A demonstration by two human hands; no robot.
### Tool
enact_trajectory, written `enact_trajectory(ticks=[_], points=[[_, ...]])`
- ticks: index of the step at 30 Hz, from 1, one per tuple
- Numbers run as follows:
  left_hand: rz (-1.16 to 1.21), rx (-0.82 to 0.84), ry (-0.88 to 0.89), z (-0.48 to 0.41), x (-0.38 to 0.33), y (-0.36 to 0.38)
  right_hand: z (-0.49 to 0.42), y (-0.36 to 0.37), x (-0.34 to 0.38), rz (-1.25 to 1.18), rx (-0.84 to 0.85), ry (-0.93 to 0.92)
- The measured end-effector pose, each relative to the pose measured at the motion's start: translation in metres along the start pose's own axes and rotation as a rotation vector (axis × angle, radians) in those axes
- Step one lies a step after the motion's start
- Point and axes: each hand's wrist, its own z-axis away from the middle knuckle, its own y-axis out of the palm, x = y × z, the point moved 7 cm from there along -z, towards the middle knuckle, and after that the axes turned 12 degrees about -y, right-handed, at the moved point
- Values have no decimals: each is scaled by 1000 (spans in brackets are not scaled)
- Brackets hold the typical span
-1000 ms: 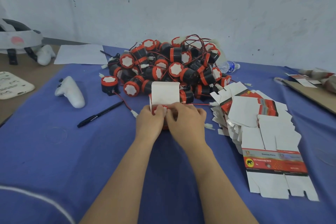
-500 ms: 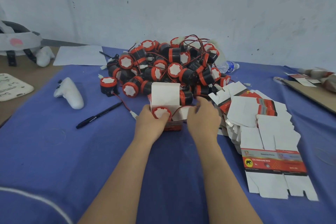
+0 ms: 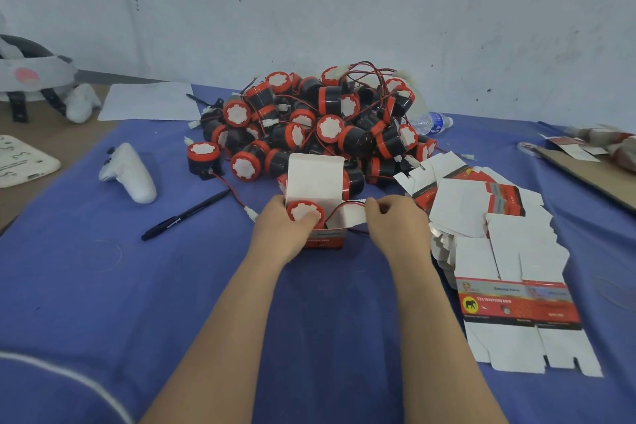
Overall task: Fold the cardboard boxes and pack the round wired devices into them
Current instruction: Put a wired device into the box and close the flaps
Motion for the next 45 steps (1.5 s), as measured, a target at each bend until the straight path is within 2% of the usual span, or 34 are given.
enact_trajectory(ticks=[3, 5, 8, 10, 15, 22, 26, 29, 35, 39, 41, 43, 45], points=[[-32, -9, 22, 1, -2, 2, -1, -17, 13, -3, -68, -86], [-52, -8, 30, 0, -3, 3, 1, -23, 32, -75, -121, -208], [-74, 2, 44, 1, -5, 4, 6, -8, 67, -190, -74, -422], [-81, 6, 54, 1, -6, 4, 8, 5, 76, -223, -44, -476], [-39, -23, 41, 2, -4, 3, -1, -5, 40, -239, -238, -256], [-68, -75, 31, 3, -2, 2, -6, -5, -1, -312, -310, -16], [-68, -68, 31, 3, -2, 2, -3, -9, 2, -445, -383, -19], [-62, -59, 35, 3, -3, 3, -1, -12, 15, -521, -428, -110], [-55, -57, 45, 3, -4, 3, 1, -2, 29, -615, -366, -188], [-60, -61, 46, 3, -3, 2, 0, -5, 27, -425, -319, -236], [-54, -58, 47, 3, -3, 3, 1, -11, 27, -259, -352, -261], [-63, -57, 48, 3, -3, 3, 2, -14, 25, -133, -384, -241], [-73, -54, 50, 3, -3, 3, 1, -13, 25, -91, -330, -220]])
